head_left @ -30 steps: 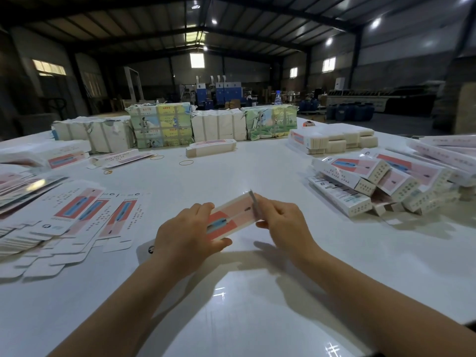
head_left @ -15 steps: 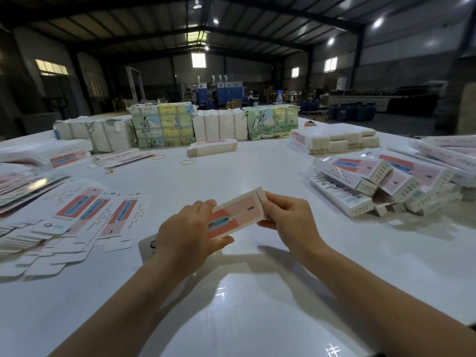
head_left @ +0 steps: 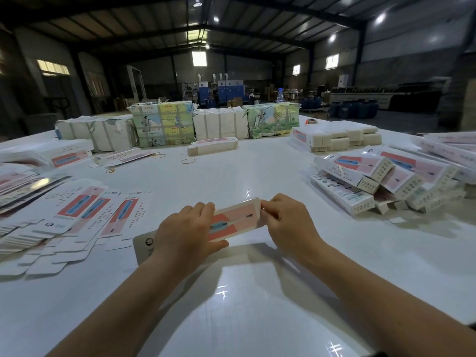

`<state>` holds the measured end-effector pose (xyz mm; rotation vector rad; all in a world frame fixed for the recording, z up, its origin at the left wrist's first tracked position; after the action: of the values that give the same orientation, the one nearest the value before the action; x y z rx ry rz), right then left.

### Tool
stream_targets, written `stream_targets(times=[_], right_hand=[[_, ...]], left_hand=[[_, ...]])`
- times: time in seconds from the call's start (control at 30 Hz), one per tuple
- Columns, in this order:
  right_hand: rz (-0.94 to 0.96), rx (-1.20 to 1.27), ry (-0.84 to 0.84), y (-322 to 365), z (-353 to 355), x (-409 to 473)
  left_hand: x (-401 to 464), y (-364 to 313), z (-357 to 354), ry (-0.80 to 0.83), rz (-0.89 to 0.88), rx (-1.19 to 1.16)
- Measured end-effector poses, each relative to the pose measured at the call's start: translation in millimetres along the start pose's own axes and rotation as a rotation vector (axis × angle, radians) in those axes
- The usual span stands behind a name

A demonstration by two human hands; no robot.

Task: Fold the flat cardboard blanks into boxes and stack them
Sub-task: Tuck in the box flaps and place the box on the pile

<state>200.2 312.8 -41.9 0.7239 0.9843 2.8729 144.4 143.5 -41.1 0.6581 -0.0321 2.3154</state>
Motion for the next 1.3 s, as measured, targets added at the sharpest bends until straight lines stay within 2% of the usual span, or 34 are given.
stream_targets(times=[0.07, 0.23, 0.33, 0.53, 0.73, 0.8, 0.93, 1.07, 1.17, 1.2, 1.3], right_hand=[[0.026, -0.067, 0.002, 4, -1, -1], [-0.005, 0.079, -0.162, 6, 7, -2], [0.022, 0.06, -0.215, 6, 9, -4], [0.06, 0.02, -0.212, 8, 8, -4], [0.045, 0.13, -0.154, 6, 8, 0], [0.112, 0.059, -0.092, 11, 3, -1], [0.283, -0.289, 0.159, 18, -17, -5], [0.409, -0.389, 0.059, 24, -13, -8], [0.455, -0.462, 0.096, 24, -16, -7], [0.45, -0.482, 0.103, 22, -16, -5], [0.374, -0.471, 0.042, 13, -1, 6]], left_hand=[[0, 3, -2, 0.025, 0.057, -0.006], [2, -4, -4, 0.025, 0.126, -0.033], [3, -10, -3, 0.031, 0.147, -0.022], [1, -12, -3, 0.041, 0.138, 0.003], [2, 0, -7, 0.077, 0.187, -0.148], [3, 7, -7, 0.107, 0.201, -0.201], [6, 13, -1, 0.156, 0.156, -0.182], [4, 15, -4, 0.249, 0.093, -0.231], [2, 11, -9, 0.289, 0.091, -0.259], [2, 10, -10, 0.272, 0.091, -0.25], [6, 16, -5, 0.049, 0.089, -0.198]])
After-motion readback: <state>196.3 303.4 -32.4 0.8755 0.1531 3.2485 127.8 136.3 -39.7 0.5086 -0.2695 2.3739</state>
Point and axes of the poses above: each hand's wrist, its own x-axis towards the middle knuckle, its own z-axis out of the back of the hand, y = z × x, the point moved 5 cm from there along x, towards the middle knuckle, and after that the axes turned 7 degrees about y, right-handed, at the moved point
